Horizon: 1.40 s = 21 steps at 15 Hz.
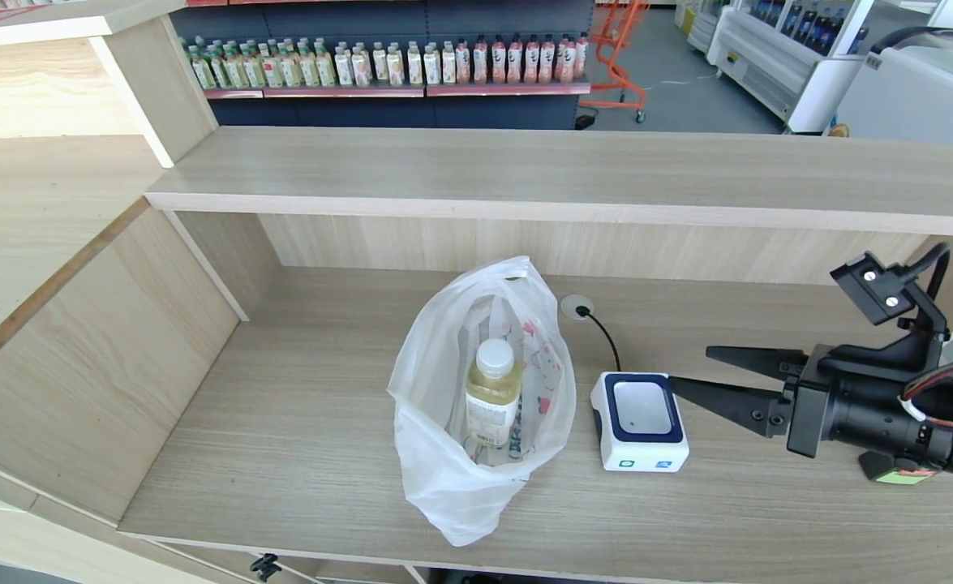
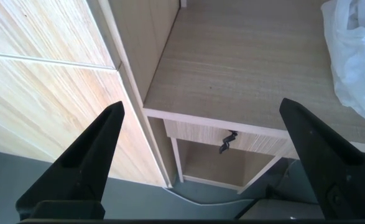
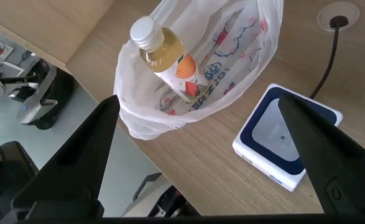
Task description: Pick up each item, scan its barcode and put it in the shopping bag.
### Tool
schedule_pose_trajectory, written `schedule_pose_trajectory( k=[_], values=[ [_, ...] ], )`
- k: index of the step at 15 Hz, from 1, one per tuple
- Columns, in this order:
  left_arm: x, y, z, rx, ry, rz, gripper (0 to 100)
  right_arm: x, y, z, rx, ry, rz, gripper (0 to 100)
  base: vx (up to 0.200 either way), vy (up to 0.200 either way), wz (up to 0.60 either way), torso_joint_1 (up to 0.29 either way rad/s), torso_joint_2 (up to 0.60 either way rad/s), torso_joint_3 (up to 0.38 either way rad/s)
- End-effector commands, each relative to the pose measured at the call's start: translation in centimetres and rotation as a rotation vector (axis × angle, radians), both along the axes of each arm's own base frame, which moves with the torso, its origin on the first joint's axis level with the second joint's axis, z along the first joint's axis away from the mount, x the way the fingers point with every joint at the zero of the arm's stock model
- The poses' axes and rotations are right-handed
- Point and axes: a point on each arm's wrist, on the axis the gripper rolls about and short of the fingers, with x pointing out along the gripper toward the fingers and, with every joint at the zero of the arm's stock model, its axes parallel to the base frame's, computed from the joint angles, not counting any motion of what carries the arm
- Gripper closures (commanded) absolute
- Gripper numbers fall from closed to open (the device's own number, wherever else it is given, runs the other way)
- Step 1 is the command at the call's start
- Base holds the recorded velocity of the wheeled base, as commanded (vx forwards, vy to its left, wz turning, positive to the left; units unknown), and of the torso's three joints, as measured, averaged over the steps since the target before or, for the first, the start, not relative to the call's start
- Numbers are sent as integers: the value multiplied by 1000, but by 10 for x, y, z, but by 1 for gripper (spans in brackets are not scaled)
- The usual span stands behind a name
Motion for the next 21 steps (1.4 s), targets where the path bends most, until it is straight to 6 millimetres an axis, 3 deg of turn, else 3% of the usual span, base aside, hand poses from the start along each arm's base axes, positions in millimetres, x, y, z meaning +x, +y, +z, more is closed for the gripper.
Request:
schedule_pose_trajectory(
  k=[1, 5, 11, 15, 16, 21],
  values=[
    [0, 0, 0, 0, 0, 2, 0, 0, -4, 1, 1, -6, -17, 0, -200, 0, 0, 17, 7, -2],
    [0, 0, 0, -1, 0, 1, 0, 2, -11, 1, 0, -4, -50, 0, 0, 0, 0, 0, 0, 0],
    [0, 0, 0, -1, 0, 1, 0, 1, -28, -9, -16, 41, -132, 0, 0, -200, 0, 11, 6, 2],
    [0, 0, 0, -3, -1, 1, 0, -12, -33, -10, -26, 86, -145, 0, 0, -200, 0, 1, 2, 4],
    [0, 0, 0, -4, -1, 1, 0, -24, -33, -7, -25, 90, -135, 0, 0, -200, 0, 2, -2, -2],
    [0, 0, 0, -9, -1, 1, 0, -36, -31, -13, -27, 101, -105, 0, -200, -200, 0, 5, 4, 0]
  ],
)
